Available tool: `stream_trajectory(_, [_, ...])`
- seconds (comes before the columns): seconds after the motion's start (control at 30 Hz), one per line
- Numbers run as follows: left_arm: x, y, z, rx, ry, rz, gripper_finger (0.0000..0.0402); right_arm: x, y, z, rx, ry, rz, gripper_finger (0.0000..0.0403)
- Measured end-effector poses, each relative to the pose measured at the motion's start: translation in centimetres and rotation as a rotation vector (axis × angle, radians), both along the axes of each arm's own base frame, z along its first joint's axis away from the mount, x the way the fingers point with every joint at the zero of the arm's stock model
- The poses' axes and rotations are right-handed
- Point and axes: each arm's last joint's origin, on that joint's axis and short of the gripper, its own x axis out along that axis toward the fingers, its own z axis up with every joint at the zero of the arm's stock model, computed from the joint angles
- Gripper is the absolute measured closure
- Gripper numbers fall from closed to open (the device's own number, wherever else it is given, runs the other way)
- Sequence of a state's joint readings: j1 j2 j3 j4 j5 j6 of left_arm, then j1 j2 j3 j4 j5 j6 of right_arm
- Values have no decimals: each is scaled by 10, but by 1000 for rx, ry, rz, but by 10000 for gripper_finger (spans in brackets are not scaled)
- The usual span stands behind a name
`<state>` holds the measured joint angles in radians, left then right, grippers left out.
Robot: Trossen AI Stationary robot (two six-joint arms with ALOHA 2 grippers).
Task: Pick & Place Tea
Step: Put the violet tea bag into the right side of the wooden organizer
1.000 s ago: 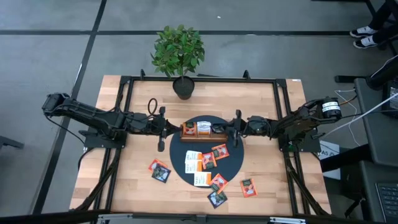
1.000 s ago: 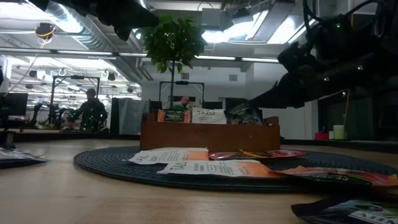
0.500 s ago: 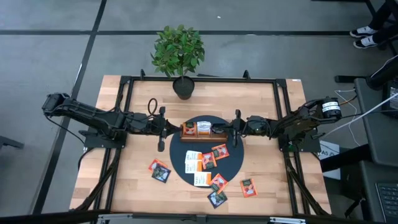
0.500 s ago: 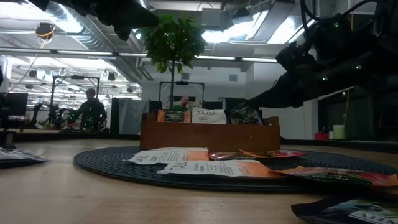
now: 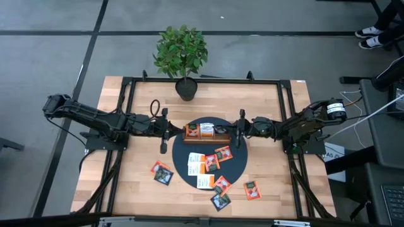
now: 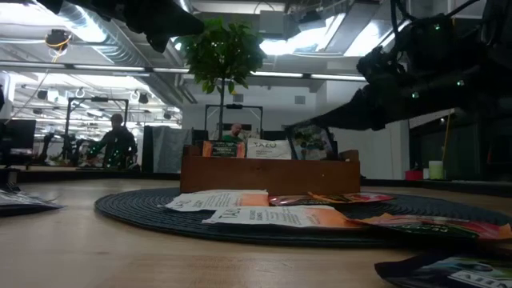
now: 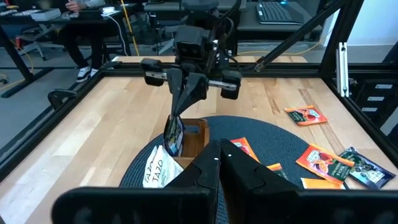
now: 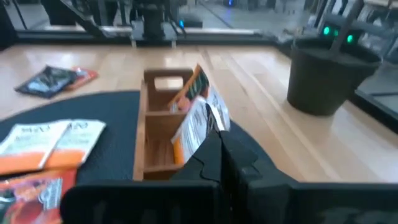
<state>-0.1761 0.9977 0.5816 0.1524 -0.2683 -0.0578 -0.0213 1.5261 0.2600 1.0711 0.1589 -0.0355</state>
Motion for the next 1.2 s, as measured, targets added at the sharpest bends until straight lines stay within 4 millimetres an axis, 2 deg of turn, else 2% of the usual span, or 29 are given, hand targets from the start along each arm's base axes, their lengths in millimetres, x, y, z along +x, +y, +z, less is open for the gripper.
stream_trajectory(0.2, [0,0,0,0,1,-1,395,-7,0,-5,23,5,-3,401])
stream_trajectory(0.47, [0,0,0,1,5,-1,397,-21,1,-5,29,-83,-8,402])
stream_trajectory(0.9, [0,0,0,0,-2,-1,398,-20,2,-10,26,-64,3,403])
stream_trajectory(1.2, [0,0,0,-1,-2,0,397,-12,2,-15,-7,-40,10,403])
